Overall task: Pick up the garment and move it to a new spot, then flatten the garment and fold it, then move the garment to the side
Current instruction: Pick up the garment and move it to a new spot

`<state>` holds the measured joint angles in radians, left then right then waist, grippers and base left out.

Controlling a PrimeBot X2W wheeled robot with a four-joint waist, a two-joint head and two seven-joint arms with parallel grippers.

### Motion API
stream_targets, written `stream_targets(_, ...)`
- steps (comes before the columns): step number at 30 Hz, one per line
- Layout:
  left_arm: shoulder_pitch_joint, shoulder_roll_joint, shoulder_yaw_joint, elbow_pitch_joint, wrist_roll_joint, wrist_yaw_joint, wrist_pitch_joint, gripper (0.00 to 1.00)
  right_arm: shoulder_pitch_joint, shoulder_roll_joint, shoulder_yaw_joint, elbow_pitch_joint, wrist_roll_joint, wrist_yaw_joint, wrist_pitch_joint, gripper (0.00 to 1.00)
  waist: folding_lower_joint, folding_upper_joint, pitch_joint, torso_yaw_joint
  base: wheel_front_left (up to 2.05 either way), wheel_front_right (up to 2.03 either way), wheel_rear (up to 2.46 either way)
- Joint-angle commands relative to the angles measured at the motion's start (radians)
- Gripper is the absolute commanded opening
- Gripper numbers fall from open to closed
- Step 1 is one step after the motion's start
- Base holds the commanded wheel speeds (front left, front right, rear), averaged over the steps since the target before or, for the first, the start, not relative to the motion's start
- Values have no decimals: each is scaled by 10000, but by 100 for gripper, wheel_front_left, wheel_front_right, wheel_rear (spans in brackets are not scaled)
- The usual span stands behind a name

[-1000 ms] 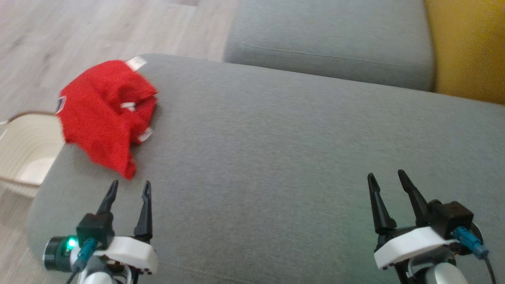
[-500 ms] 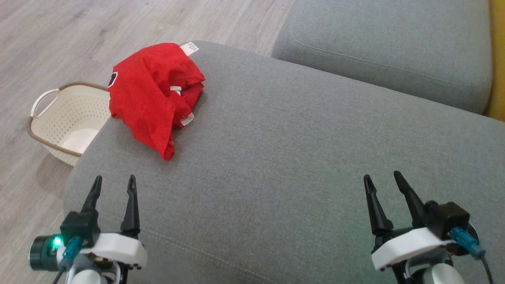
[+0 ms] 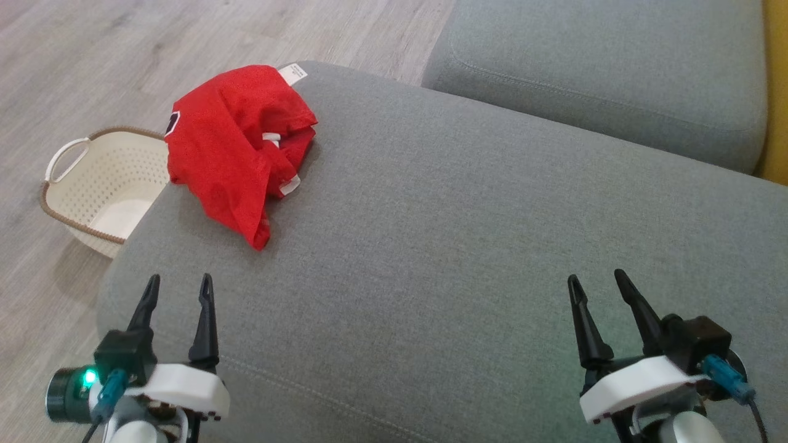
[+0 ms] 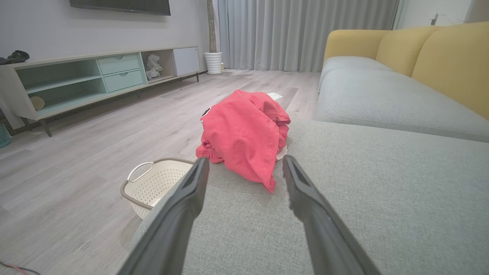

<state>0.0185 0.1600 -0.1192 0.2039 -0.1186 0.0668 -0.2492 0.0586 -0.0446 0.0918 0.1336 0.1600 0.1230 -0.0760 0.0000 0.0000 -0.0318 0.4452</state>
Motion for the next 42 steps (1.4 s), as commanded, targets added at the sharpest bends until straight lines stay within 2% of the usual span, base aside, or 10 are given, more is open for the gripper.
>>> stream_targets(1, -527, 94, 355, -257, -75, -31, -126, 100, -480, -56, 183, -339, -35, 77, -23, 100, 0, 0, 54, -3, 0, 0, 0)
stream_targets(5, -755, 37, 347, -121, -92, -130, -126, 100, -517, -56, 164, -494, -137, 77, 131, 100, 0, 0, 341, -14, 0, 0, 0)
stream_targets(14, -2073, -170, 854, 661, -392, -408, -126, 100, -1253, -56, 191, -1233, -918, 77, 878, 100, 0, 0, 2063, -298, 0, 0, 0)
stream_targets(18, -3065, -271, 1246, 1394, -591, -735, -126, 100, -1730, -56, 200, -1593, -1302, 77, 1217, 100, 0, 0, 2922, -425, 0, 0, 0)
stream_targets(26, -5316, -120, 1551, 4054, -687, -1573, -126, 100, -2451, -56, 196, -2019, -1750, 77, 1613, 100, 0, 0, 4211, -510, 0, 0, 0)
stream_targets(35, -7189, 225, 1386, 7633, -666, -1848, -126, 100, -2877, -56, 263, -1891, -1712, 77, 1614, 100, 0, 0, 4627, -578, 0, 0, 0)
stream_targets(36, -7301, 249, 1398, 7872, -669, -1850, -126, 91, -2901, -56, 267, -1864, -1701, 77, 1597, 100, 0, 0, 4627, -594, 0, 0, 0)
stream_targets(38, -7451, 299, 1443, 8151, -674, -1850, -126, 0, -2938, -56, 276, -1805, -1676, 77, 1560, 100, 0, 0, 4610, -631, 0, 0, 0)
stream_targets(42, -7472, 440, 1543, 8209, -626, -1774, -126, 0, -2954, -56, 247, -1668, -1563, 77, 1446, 100, 0, 0, 4463, -700, 0, 0, 0)
